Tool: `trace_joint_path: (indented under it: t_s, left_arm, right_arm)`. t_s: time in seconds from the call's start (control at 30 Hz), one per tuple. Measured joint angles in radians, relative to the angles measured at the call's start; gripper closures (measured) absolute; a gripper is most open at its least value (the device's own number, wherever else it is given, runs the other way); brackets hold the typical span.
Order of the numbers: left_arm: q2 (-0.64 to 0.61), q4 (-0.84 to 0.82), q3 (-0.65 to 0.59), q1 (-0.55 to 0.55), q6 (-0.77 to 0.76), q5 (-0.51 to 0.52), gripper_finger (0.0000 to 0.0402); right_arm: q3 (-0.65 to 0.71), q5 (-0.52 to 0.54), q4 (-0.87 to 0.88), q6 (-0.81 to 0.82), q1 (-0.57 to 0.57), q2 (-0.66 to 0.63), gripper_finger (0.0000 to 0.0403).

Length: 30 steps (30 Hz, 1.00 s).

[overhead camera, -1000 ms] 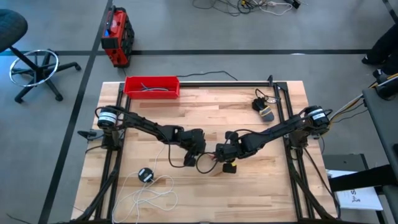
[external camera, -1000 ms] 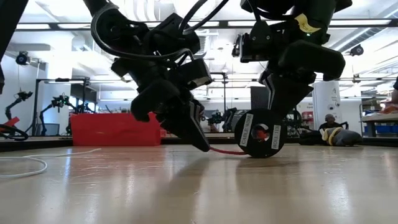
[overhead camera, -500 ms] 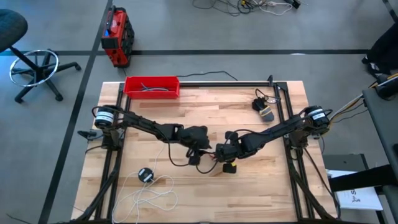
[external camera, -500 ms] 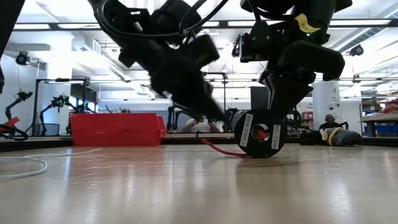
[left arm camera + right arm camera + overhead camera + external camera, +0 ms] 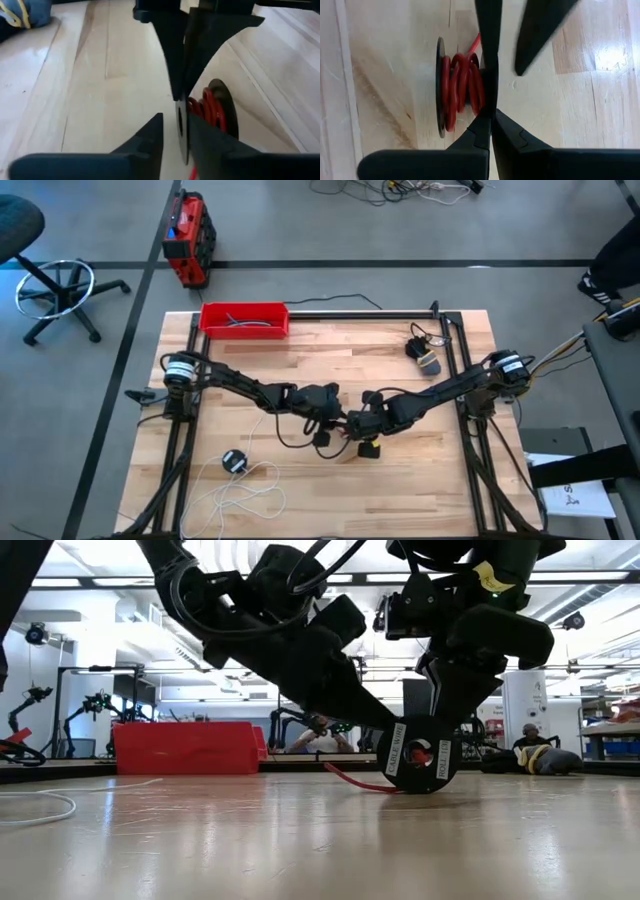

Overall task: Coil cords
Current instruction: Coil the red wire onto the black spool

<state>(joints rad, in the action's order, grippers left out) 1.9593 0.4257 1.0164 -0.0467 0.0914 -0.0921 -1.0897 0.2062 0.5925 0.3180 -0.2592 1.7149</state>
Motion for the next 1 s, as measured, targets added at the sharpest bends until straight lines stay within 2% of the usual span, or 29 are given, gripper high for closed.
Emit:
trace_joint_path:
  t_s: [0.1,0.17,0.43,0.77,1.0]
  left_arm:
    - [0.014,0.000,0.000,-0.001,0.005,-0.022,0.0383]
    - [0.023,0.001,0.000,0.000,0.005,-0.035,0.0395]
    - [0.029,-0.010,0.000,0.000,0.020,-0.040,0.0400]
    - [0.030,-0.034,-0.003,0.001,0.031,-0.042,0.0401]
    - [0.030,-0.044,-0.005,0.001,0.051,-0.045,0.0401]
  right_arm:
    - [0.000,0.000,-0.001,0.000,0.000,0.000,0.0403]
    - [0.000,-0.001,-0.002,0.004,0.000,0.000,0.0403]
    - [0.000,-0.003,-0.005,0.013,0.000,-0.009,0.0401]
    - [0.000,-0.003,0.000,0.011,0.000,-0.045,0.0358]
    - [0.000,-0.004,0.001,0.013,0.000,-0.045,0.0357]
